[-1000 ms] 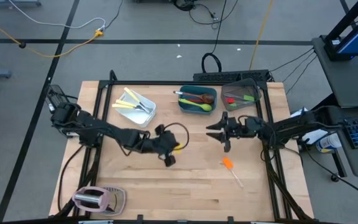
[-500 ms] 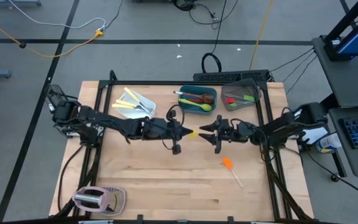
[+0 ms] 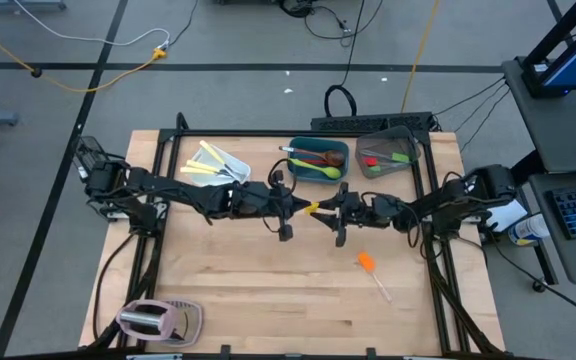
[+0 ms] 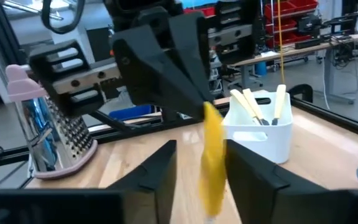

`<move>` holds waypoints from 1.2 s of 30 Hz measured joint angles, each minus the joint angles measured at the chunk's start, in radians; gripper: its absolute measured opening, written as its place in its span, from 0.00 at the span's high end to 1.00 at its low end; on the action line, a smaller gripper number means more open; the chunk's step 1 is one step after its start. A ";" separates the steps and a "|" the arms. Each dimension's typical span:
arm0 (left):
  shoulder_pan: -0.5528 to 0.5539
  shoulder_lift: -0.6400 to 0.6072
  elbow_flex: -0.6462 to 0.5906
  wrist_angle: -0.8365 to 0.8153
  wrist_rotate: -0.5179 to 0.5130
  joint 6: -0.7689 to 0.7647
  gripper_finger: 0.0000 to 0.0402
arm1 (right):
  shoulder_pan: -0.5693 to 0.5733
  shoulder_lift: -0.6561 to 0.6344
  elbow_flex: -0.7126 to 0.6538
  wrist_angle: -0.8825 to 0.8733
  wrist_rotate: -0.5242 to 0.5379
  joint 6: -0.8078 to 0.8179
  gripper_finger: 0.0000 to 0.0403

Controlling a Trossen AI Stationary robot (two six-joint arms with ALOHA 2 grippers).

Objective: Pick & Place Kitchen Items
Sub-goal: Put the yellow spatula into the black bin

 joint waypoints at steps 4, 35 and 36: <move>0.000 0.000 0.000 -0.003 0.002 -0.001 1.00 | -0.008 0.000 0.000 -0.009 0.000 0.000 0.83; -0.028 -0.001 0.001 -0.201 -0.081 -0.300 0.78 | -0.113 -0.427 -0.001 -0.558 0.387 -0.387 0.96; -0.030 -0.001 0.001 -0.205 -0.081 -0.306 0.78 | -0.120 -0.462 -0.001 -0.595 0.419 -0.409 0.96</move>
